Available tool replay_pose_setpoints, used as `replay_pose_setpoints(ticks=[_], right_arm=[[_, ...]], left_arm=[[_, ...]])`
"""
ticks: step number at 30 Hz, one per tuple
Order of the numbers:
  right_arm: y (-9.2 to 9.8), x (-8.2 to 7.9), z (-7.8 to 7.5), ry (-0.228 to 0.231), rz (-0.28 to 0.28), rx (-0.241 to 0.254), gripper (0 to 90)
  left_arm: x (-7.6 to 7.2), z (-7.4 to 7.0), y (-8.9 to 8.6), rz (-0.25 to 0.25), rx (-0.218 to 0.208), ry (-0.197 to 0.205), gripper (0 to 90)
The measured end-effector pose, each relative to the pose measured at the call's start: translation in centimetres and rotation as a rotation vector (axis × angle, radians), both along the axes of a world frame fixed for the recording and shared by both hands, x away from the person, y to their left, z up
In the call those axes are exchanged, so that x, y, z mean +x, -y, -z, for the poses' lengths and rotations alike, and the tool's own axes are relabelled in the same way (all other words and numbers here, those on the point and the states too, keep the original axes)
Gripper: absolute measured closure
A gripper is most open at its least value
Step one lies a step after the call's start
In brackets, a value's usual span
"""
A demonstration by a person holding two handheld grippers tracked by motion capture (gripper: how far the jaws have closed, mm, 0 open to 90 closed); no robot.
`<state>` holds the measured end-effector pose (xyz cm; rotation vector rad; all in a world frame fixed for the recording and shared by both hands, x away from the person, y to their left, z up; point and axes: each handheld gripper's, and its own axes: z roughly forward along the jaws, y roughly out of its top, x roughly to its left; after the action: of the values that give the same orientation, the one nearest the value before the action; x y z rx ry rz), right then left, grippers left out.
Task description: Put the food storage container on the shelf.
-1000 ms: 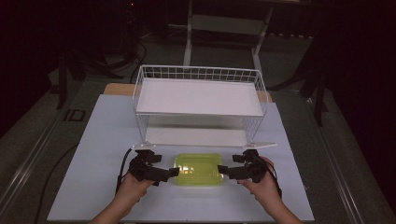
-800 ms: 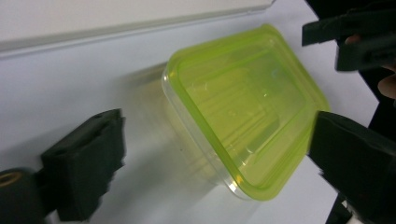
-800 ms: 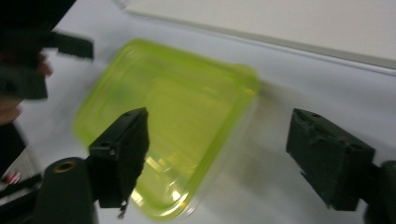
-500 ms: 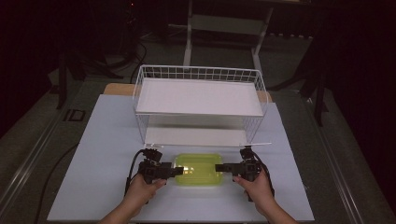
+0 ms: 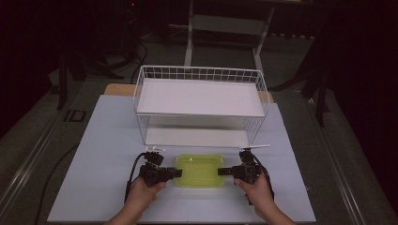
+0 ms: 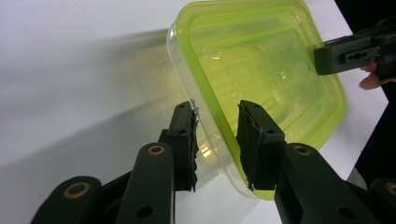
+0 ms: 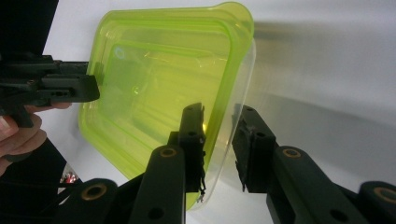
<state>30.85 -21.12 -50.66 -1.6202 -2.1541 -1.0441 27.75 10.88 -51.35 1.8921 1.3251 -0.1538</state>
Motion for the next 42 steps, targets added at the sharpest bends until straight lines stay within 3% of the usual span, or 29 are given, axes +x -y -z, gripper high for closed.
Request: replay_pose_setpoints(ticks=[7, 10, 13, 20, 25, 32, 42], right_arm=[[-0.2, -0.8, -0.4, 0.020, 0.017, -0.021, 76.1], [-0.2, -1.1, -0.6, 0.037, 0.023, -0.015, 77.6], [-0.3, -1.4, -1.0, 0.070, 0.030, -0.024, 79.0], [-0.4, -1.7, -2.1, 0.109, 0.025, -0.016, 79.3], [-0.2, -1.3, -3.5, 0.152, 0.037, -0.008, 79.3], [0.2, -0.3, -5.1, 0.215, 0.048, 0.000, 79.4], [-0.5, 1.9, -4.5, 0.245, 0.070, -0.020, 79.3]], left_arm=[[-0.6, -0.3, 0.1, -0.023, -0.003, -0.002, 73.0], [-1.2, -0.6, 0.4, -0.025, 0.022, 0.030, 73.4], [-1.5, -0.6, 0.6, -0.029, 0.023, 0.037, 76.4], [-1.3, -1.6, 0.3, -0.064, -0.001, 0.065, 79.2], [-0.5, -2.8, 0.3, -0.070, -0.047, 0.095, 79.6], [0.6, -4.2, 0.5, -0.075, -0.067, 0.161, 79.7], [2.6, -3.5, 0.1, -0.093, -0.076, 0.190, 80.0]])
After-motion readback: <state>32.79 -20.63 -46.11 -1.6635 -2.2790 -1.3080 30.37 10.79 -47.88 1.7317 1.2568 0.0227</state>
